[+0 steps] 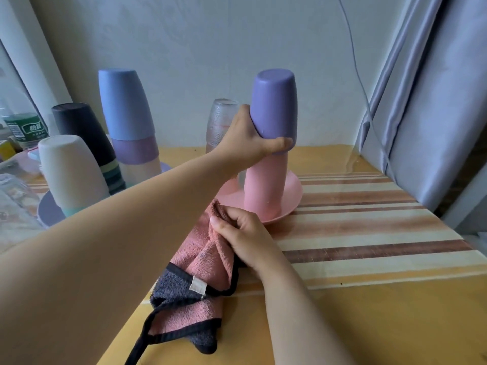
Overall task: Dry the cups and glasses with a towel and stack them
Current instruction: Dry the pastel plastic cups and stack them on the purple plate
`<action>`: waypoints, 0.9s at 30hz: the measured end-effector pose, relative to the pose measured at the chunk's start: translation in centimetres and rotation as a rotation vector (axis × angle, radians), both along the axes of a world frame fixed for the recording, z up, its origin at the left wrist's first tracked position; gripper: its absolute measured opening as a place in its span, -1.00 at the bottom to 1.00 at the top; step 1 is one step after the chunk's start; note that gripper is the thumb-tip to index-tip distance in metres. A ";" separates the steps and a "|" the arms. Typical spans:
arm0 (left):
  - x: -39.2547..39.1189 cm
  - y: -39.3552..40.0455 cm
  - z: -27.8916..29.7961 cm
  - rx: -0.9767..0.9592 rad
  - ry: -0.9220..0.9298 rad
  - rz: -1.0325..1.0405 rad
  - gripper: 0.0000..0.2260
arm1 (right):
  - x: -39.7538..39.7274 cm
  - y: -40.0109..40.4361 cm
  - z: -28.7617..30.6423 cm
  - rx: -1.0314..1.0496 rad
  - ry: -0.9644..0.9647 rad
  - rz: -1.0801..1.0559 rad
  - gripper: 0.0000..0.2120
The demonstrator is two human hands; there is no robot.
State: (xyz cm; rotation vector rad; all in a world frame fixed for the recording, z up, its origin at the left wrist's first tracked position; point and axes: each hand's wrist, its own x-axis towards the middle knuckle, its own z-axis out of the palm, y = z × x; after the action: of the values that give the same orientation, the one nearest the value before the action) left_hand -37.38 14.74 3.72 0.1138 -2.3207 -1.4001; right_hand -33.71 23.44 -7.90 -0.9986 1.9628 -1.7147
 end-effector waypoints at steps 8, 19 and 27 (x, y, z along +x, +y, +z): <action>9.6 -3.7 0.1 0.027 0.059 0.094 -0.33 | 0.1 -0.6 -0.2 -0.054 -0.064 -0.029 -0.82; 22.0 -7.8 -8.4 0.412 0.037 0.393 -0.57 | 6.9 -3.4 2.7 -0.340 -0.040 -0.175 -0.77; 22.5 -7.8 -9.3 0.257 0.062 0.198 -0.42 | 13.0 -6.3 1.2 -0.115 0.180 -0.136 -0.36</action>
State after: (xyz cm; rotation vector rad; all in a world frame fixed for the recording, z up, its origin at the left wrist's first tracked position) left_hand -14.93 6.90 -5.55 0.3613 -2.0090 -1.5678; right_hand -20.70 17.12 -6.68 -1.1177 2.1072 -1.8890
